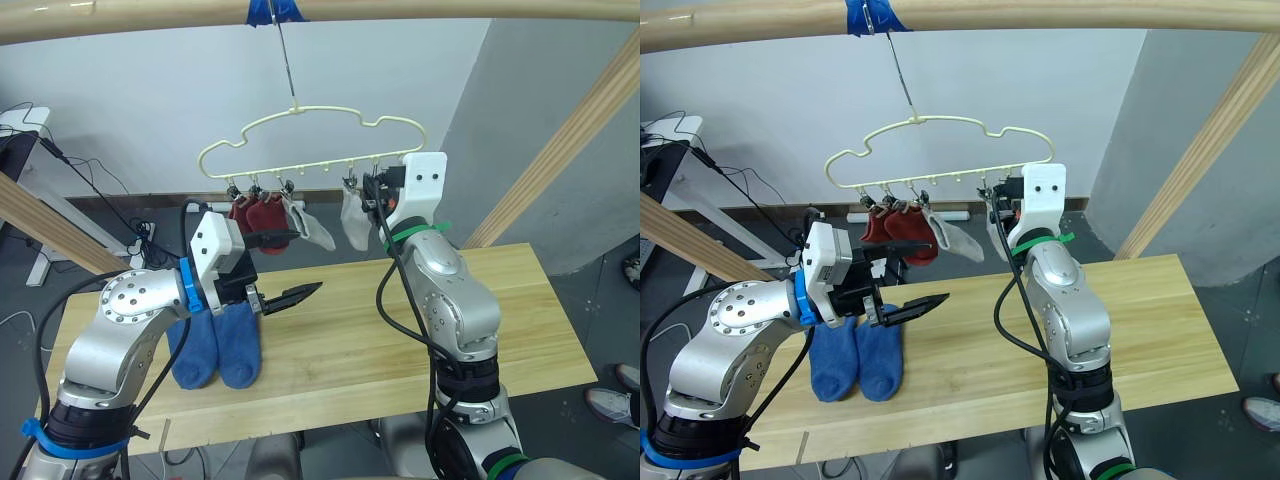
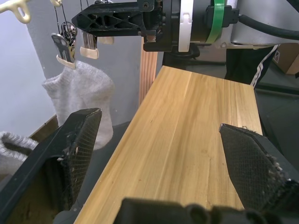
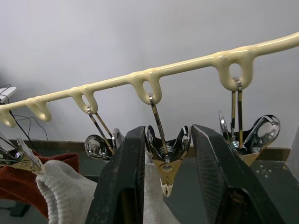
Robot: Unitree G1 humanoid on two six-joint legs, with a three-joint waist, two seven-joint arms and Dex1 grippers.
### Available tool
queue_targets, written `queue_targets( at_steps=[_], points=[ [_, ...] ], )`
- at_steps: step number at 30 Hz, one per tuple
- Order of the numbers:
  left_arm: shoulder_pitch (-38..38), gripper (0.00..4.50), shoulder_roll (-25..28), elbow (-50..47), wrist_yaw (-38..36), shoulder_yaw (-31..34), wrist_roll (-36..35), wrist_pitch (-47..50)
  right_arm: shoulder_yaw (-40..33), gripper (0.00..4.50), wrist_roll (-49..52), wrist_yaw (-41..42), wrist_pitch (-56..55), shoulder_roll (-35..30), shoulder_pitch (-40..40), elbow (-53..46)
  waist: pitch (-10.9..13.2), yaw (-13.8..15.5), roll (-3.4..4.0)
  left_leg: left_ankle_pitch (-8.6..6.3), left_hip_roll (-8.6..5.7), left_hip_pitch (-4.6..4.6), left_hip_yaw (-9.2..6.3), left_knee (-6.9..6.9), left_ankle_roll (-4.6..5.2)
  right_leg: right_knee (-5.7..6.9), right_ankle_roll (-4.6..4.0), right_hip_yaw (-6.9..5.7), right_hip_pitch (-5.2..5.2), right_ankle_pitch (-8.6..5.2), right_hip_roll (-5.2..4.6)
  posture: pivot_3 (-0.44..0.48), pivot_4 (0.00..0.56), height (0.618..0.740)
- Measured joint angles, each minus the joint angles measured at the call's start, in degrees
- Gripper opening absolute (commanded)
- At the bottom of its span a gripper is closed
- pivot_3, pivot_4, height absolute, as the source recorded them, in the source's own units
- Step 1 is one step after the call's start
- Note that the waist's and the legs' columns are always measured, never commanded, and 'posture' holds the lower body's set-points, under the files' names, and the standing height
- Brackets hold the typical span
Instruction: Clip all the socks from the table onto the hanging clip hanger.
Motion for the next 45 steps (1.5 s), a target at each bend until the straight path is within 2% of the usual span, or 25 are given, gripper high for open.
queue_targets(
  at_steps=[5, 13, 18, 21, 23, 25, 29, 38, 45],
  points=[
    [0.12, 4.48, 0.00, 0.02, -0.02, -0.08, 0.06, -0.78, 0.47, 0.01, -0.01, 0.02, -0.30, 0.00, 0.00, -0.23, 0.00, 0.00, 0.00, 0.00, 0.00, 0.00, 0.00, 0.00, 0.00, 0.00, -0.02, 0.00, 0.00, 0.01, 0.00, -0.201, 0.274, 0.740],
    [1.18, 4.48, -1.15, 0.64, 2.24, 0.00, 1.54, -1.69, 1.00, 0.01, -0.01, 0.02, -0.39, -0.02, -0.01, -0.46, 0.00, 0.00, 0.00, 0.00, 0.00, 0.00, 0.00, 0.02, 0.00, 0.01, -0.04, 0.01, 0.00, 0.03, 0.00, -0.204, 0.274, 0.740],
    [4.40, 4.49, -5.33, 4.15, 11.77, 2.06, 6.93, -3.32, 1.04, 0.00, -0.02, 0.05, -0.43, -0.03, -0.01, -0.61, 0.00, -0.07, 0.00, 0.00, 0.01, 0.01, -0.02, 0.03, 0.00, 0.04, -0.11, -0.01, 0.00, 0.08, 0.00, -0.205, 0.275, 0.740],
    [9.05, 4.49, -8.77, 4.37, 19.27, 4.63, 9.38, -1.30, 1.02, 0.00, -0.03, 0.11, -0.49, -0.07, -0.14, -0.65, -0.01, -0.42, -0.01, 0.00, 0.02, 0.01, 0.00, 0.04, 0.00, 0.03, -0.11, 0.05, 0.01, 0.08, -0.02, -0.198, 0.281, 0.740],
    [14.68, 4.49, -13.83, 5.07, 26.26, 6.21, 11.90, -0.64, 0.88, 0.00, -0.02, 0.24, -0.50, -0.14, -0.39, -0.66, -0.01, -0.70, -0.01, 0.00, 0.03, 0.02, 0.01, 0.04, 0.00, 0.03, -0.11, 0.06, 0.01, 0.09, -0.06, -0.195, 0.283, 0.740],
    [17.23, 4.49, -18.27, 9.48, 32.17, 6.26, 14.31, 0.23, 0.73, 0.00, -0.01, 0.44, -0.50, -0.16, -0.55, -0.66, -0.01, -0.67, -0.01, 0.00, 0.00, 0.00, -0.05, 0.07, 0.00, 0.06, -0.11, -0.01, 0.01, 0.09, -0.06, -0.195, 0.283, 0.740],
    [17.44, 4.49, -21.81, 16.39, 37.79, 6.39, 16.66, 1.36, 1.13, 0.00, 0.01, 0.91, -0.11, -0.16, -0.57, -0.66, -0.01, -0.23, -0.02, 0.00, -0.01, -0.02, -0.12, 0.13, 0.01, 0.08, -0.11, -0.11, 0.03, 0.18, -0.02, -0.210, 0.288, 0.740],
    [12.51, 4.49, -24.72, 27.50, 39.89, 5.21, 17.94, 0.54, 1.13, 0.00, -0.01, 1.33, 1.11, -0.18, -0.58, -0.70, -0.02, -0.41, -0.03, 0.01, 0.00, -0.02, -0.07, 0.17, 0.01, 0.07, -0.07, -0.05, 0.03, 0.29, 0.02, -0.225, 0.293, 0.740],
    [11.00, 4.49, -24.65, 29.03, 39.68, 3.96, 18.77, 0.84, 1.26, 0.00, -0.02, 1.30, 1.44, -0.17, -0.58, -0.80, -0.02, -0.88, -0.03, 0.01, 0.00, -0.01, -0.05, 0.17, 0.01, 0.06, -0.07, -0.01, 0.04, 0.30, 0.01, -0.229, 0.293, 0.740]
  ],
)
